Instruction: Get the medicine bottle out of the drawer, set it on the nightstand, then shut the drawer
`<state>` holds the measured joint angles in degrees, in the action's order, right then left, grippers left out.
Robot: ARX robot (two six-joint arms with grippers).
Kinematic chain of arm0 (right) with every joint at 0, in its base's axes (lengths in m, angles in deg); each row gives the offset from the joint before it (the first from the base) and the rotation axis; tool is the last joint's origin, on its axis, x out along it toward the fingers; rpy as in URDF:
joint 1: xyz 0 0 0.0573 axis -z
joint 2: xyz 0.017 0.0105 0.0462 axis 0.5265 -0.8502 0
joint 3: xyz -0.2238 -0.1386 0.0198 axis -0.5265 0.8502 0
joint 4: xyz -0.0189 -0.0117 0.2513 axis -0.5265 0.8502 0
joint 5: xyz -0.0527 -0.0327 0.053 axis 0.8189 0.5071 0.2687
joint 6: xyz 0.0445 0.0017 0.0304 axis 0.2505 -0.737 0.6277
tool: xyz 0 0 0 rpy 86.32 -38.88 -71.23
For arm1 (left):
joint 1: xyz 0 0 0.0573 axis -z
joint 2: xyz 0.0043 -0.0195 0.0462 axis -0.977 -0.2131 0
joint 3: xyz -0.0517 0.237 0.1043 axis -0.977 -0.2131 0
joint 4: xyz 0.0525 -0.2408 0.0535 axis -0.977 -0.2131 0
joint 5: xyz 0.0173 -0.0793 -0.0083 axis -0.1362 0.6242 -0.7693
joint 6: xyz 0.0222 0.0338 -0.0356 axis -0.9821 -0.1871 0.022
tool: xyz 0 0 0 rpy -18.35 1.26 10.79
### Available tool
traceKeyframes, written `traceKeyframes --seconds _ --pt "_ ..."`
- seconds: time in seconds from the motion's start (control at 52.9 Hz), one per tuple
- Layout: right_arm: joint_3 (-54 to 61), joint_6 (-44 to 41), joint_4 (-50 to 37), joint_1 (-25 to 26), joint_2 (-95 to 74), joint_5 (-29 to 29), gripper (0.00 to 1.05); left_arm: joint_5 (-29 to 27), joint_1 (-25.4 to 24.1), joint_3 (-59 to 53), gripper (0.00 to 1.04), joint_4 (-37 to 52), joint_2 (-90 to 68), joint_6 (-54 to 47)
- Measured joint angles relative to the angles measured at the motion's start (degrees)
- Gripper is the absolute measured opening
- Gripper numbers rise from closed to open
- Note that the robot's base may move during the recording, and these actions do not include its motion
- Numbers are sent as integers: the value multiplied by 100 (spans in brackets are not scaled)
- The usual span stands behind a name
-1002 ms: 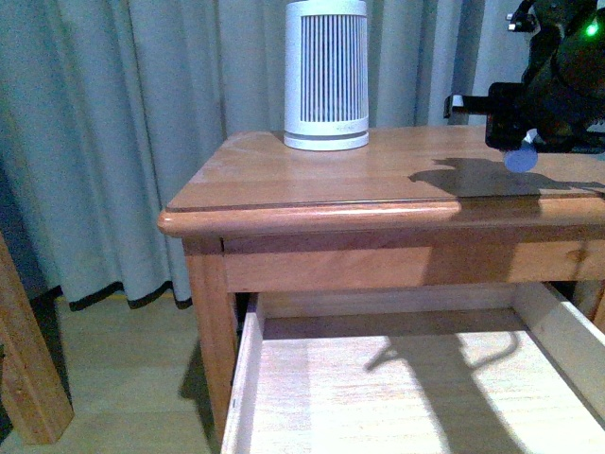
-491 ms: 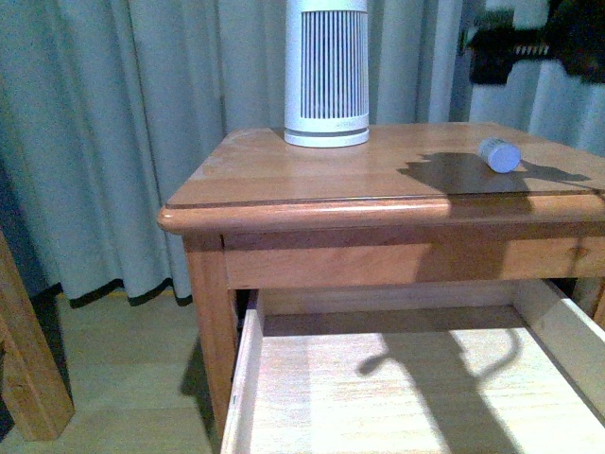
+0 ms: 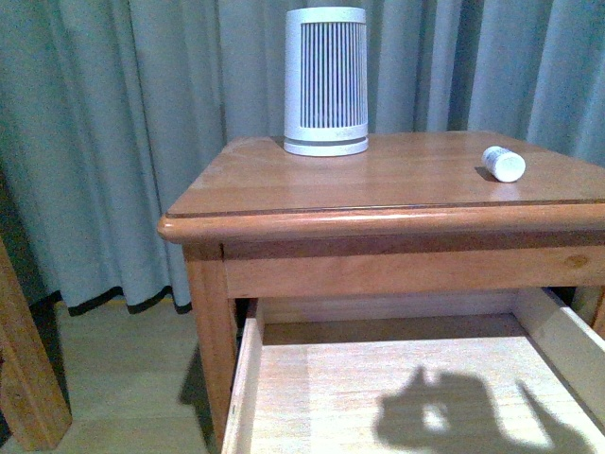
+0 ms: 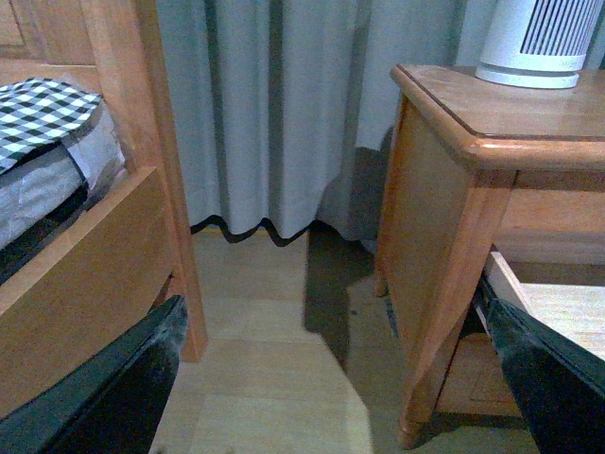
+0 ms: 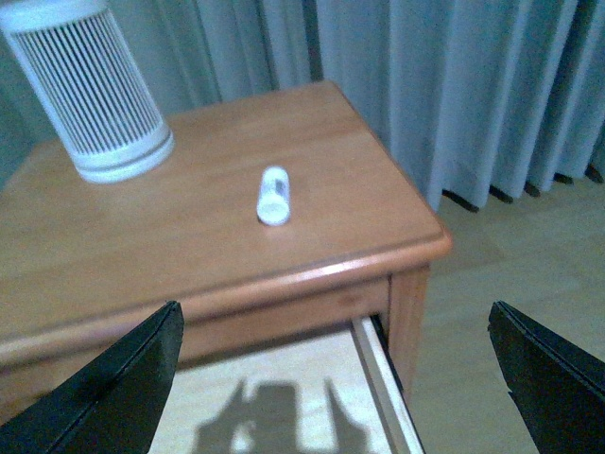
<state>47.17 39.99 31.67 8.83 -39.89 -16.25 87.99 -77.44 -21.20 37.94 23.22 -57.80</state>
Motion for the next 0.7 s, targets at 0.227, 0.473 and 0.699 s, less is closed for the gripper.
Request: traceKeyframes --seconds 0.227,0.473,0.699 --pt "1117 1709 2146 -2133 1034 973 98 0 0 0 98 0 0 0" --pt "2070 3233 1425 -2398 -46 48 98 0 0 0 98 0 0 0" --pt "2531 2212 -1762 -997 -2310 -367 98 0 0 0 98 0 0 0"
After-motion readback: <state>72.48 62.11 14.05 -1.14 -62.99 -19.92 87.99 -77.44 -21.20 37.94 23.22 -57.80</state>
